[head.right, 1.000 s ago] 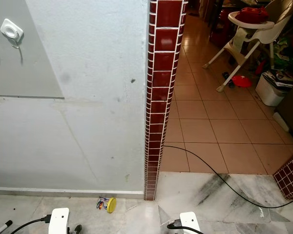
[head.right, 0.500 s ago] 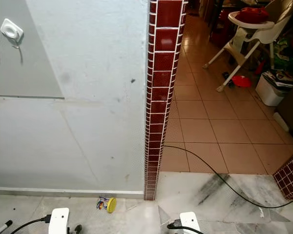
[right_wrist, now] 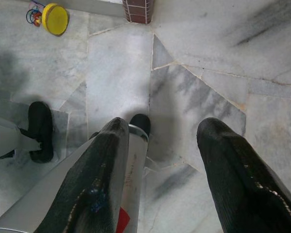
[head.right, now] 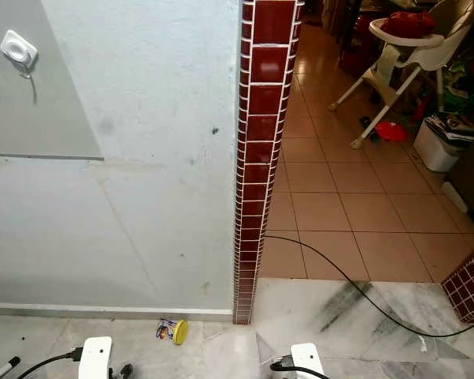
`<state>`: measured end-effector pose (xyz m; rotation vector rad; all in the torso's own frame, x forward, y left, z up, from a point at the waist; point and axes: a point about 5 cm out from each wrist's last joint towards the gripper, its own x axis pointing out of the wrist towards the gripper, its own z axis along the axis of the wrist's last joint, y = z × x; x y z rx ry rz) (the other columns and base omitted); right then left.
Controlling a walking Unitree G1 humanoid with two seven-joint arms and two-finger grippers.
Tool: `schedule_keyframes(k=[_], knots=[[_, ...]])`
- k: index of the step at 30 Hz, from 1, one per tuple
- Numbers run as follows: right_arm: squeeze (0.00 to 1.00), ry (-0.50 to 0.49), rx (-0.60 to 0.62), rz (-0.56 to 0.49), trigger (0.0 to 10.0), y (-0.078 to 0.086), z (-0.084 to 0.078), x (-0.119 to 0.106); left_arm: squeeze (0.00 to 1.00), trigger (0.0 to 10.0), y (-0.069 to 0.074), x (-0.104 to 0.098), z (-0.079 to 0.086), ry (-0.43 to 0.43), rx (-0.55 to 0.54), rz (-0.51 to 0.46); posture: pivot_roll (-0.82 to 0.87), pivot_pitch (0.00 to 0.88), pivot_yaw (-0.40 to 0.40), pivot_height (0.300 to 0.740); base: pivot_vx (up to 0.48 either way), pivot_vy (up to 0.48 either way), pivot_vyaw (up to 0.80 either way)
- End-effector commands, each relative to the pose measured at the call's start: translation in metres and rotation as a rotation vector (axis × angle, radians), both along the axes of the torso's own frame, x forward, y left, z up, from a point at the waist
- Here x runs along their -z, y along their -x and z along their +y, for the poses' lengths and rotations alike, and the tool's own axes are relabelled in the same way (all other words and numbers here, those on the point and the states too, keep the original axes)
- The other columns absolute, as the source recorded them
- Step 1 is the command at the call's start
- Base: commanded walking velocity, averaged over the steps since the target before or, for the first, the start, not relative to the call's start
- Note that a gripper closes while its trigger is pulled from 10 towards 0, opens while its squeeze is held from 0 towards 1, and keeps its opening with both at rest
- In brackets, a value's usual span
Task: Hang keys on a hook
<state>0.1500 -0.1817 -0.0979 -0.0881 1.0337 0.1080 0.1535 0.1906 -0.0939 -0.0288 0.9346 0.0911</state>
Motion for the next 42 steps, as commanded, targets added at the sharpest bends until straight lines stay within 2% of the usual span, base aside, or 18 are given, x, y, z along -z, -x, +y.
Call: schedule_keyframes(k=[1,25,29,42], knots=[[0.0,0.12,-0.249,0.056,10.0,-0.0204,-0.0082,-0.0079,0.0,10.0,-0.0012,0.0,0.0172,-0.087,0.199,0.157,-0.08,0.0,0.005,0.74,0.0,0.0,0.0],[0.0,0.12,-0.249,0.056,10.0,-0.0204,-0.0082,-0.0079,0.0,10.0,-0.0012,0.0,0.0172,-0.087,0.199,0.157,-0.08,0.0,0.005,0.74,0.0,0.0,0.0],[0.0,0.129,-0.229,0.049,10.0,-0.022,-0.0105,-0.0088,0.0,10.0,-0.0079,-0.0033,0.02,-0.108,0.217,0.142,-0.08,0.0,0.011,0.74,0.0,0.0,0.0],[0.0,0.137,-0.24,0.056,10.0,-0.0219,-0.0107,-0.0087,0.0,10.0,-0.0079,-0.0033,0.0207,-0.113,0.227,0.153,-0.08,0.0,0.01,0.74,0.0,0.0,0.0]])
